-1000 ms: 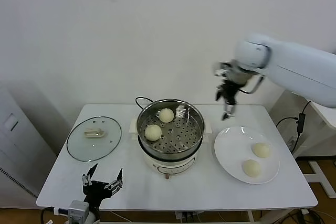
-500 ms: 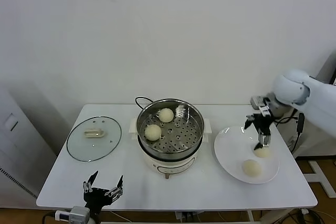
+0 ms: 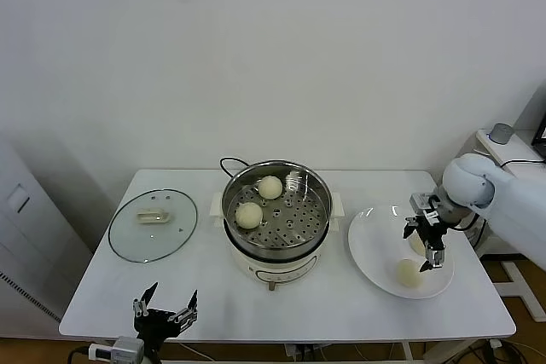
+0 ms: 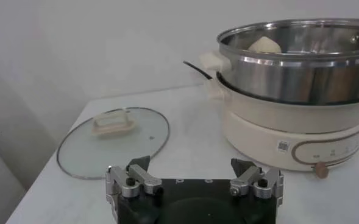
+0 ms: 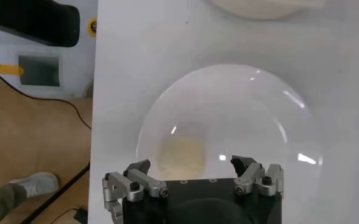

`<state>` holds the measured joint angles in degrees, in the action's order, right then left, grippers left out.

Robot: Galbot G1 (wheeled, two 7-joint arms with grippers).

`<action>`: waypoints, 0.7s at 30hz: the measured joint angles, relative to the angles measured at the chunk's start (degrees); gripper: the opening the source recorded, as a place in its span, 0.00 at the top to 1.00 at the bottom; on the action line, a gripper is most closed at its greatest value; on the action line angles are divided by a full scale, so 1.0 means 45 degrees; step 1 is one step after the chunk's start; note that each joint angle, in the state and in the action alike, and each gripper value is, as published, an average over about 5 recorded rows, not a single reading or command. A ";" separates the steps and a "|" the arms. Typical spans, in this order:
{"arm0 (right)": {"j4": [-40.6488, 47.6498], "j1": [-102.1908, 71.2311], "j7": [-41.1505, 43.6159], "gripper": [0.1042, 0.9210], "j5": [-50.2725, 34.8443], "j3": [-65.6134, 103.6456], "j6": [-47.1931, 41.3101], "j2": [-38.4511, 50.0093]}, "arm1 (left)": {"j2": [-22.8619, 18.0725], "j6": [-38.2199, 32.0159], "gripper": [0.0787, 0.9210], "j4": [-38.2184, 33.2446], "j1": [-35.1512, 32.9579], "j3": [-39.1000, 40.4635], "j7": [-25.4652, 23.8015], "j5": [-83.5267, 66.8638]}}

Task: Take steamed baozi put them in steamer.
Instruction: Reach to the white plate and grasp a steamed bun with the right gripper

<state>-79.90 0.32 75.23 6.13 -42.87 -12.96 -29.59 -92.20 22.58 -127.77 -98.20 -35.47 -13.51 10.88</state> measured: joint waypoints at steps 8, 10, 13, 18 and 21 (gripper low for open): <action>0.0558 -0.1193 -0.0223 0.12 0.0872 0.0943 0.0303 -0.0362 | 0.0000 0.0037 0.12 0.0045 0.0103 -0.0019 -0.0041 -0.0007; 0.0694 -0.1449 -0.0245 0.12 0.1070 0.1139 0.0344 -0.0462 | 0.0000 0.0047 0.12 0.0057 0.0117 -0.0022 -0.0046 -0.0008; 0.0884 -0.1790 -0.0261 0.12 0.1317 0.1399 0.0405 -0.0600 | 0.0000 0.0063 0.12 0.0065 0.0122 -0.0024 -0.0052 -0.0007; 0.1156 -0.2253 -0.0343 0.12 0.1617 0.1750 0.0533 -0.0844 | 0.0000 0.0075 0.12 0.0097 0.0127 -0.0028 -0.0056 -0.0001; 0.1295 -0.2487 -0.0436 0.12 0.1794 0.1935 0.0601 -0.0995 | 0.0000 0.0075 0.12 0.0116 0.0131 -0.0024 -0.0056 0.0033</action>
<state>-74.08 -10.87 73.27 14.21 -34.16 -10.25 -34.07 -92.20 22.92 -127.25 -97.61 -35.58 -13.77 11.02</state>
